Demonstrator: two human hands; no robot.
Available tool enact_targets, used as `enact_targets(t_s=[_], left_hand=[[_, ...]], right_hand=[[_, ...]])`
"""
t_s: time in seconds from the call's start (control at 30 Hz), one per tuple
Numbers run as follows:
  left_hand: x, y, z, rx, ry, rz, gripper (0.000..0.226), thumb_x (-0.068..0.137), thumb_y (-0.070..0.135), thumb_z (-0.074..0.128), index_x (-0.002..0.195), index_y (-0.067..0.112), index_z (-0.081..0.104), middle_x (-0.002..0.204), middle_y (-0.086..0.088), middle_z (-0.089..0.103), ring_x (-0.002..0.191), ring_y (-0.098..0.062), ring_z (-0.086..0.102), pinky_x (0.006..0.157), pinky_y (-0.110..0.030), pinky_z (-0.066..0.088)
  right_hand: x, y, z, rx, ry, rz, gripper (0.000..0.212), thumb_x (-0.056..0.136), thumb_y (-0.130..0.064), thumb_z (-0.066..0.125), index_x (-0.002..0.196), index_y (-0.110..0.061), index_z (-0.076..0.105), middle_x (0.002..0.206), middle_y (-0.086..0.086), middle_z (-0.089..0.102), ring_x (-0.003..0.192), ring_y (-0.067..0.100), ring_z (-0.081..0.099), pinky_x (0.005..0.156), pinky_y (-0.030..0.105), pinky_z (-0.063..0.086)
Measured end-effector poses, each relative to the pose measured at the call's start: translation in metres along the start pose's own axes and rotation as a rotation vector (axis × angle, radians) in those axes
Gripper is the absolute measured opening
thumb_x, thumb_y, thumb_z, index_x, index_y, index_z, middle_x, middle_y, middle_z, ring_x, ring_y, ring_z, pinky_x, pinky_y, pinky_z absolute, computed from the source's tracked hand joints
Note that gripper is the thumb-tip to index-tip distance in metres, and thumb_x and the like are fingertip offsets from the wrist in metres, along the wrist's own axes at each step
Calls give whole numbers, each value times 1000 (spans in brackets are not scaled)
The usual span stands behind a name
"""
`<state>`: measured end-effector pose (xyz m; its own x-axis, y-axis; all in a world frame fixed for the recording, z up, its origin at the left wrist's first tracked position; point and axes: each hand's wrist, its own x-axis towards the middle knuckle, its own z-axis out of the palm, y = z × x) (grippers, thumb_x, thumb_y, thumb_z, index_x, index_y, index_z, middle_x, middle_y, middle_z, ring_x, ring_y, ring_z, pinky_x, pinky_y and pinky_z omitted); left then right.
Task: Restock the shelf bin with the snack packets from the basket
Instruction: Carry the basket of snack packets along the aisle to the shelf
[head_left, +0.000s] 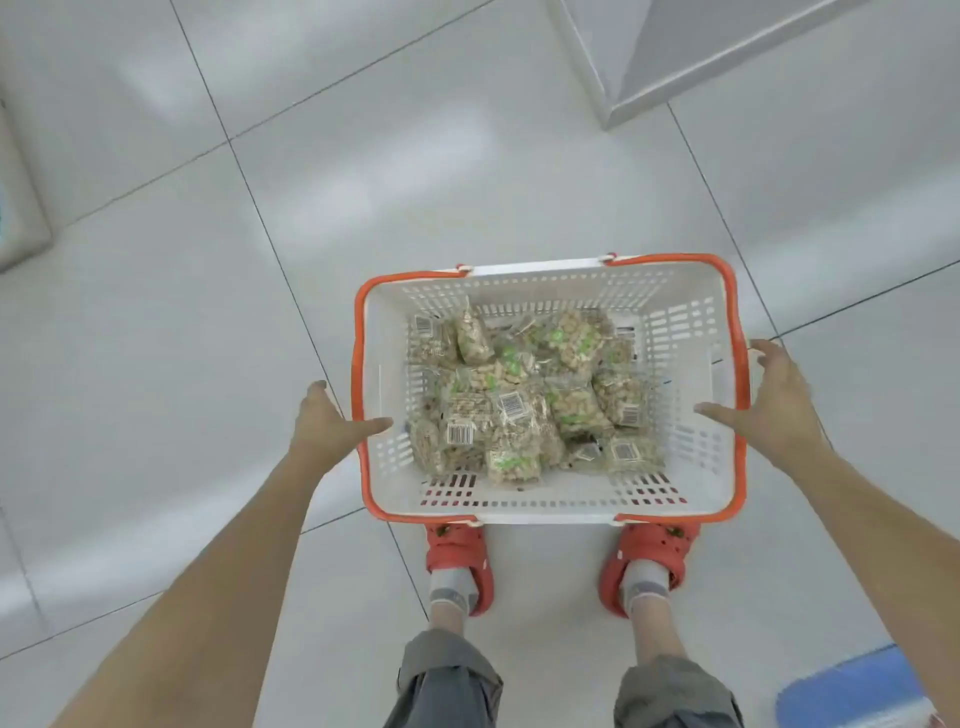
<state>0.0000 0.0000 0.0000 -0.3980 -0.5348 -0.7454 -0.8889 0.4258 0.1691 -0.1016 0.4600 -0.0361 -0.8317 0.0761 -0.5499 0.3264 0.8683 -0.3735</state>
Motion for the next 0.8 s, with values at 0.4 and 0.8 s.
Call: enact_targets(t_s=[0.4,0.8], left_hand=[[50,-6,45,-282,-142,-163,54,64,24,88,100,10,50,89,-5,54,77,-19,53,59,-24,39],[-9,30,-13,-293,-45,-70,45,62,20,88,82,15,48,81,-2,54,71,-22,51,63,-29,44]], right_hand=[[24,9,32,297,-115,272,67,71,-27,84,117,-14,37,103,-2,55,94,20,57,74,36,48],[-26,-21,-43,352,-53,277,65,74,-26,81,121,-12,38,110,0,54,98,20,55,76,33,47]])
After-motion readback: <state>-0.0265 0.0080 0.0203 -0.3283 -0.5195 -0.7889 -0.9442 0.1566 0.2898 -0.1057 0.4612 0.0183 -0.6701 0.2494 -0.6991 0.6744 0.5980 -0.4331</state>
